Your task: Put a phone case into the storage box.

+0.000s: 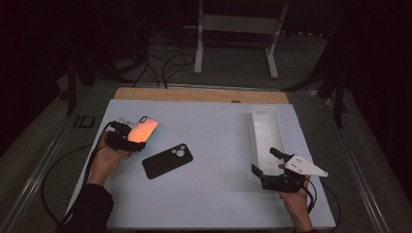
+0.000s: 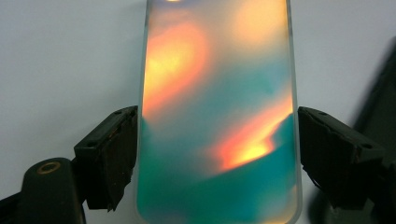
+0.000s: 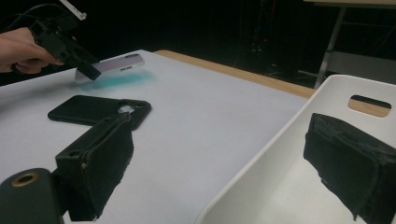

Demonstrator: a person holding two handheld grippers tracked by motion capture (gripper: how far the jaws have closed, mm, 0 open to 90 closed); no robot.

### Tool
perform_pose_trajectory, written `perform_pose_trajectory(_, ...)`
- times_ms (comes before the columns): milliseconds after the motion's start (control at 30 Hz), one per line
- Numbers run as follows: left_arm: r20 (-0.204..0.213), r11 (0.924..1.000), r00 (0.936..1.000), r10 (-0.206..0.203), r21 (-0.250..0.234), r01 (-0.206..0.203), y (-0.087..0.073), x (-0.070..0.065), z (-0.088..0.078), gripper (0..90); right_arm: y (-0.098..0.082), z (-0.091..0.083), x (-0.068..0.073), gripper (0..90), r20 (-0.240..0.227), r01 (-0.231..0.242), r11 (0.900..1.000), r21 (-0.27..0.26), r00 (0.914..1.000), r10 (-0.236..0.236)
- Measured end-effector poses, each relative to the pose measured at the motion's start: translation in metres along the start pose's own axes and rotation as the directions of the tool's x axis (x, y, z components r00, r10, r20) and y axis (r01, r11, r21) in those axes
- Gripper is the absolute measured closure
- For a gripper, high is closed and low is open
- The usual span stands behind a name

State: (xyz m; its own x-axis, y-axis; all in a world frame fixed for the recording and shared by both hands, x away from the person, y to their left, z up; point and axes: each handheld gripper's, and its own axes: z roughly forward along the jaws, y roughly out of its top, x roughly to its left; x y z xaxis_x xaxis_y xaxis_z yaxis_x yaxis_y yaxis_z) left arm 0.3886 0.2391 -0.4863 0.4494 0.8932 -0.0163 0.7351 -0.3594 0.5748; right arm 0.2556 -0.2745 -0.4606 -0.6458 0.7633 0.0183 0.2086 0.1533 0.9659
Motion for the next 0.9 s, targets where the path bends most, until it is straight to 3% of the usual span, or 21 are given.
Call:
perform_pose_trajectory(333,0.002,0.9923,0.9994,0.035,-0.119,-0.035,0.005,-0.022,-0.023,17.3,0.001,0.001,-0.002,8.5,-0.01,-0.017,1.0,0.004,0.9998,0.017)
perform_pose_trajectory(600,0.004,0.9765,0.9979,0.064,-0.206,-0.062,0.001,-0.046,-0.041,17.3,0.003,0.003,-0.002,8.5,-0.02,-0.026,0.999,0.018,0.9995,0.027)
perform_pose_trajectory(900,0.009,0.9603,0.9961,0.088,-0.267,-0.082,-0.012,-0.069,-0.057,17.2,0.011,0.01,0.002,8.5,-0.031,-0.023,0.999,0.045,0.9992,0.025)
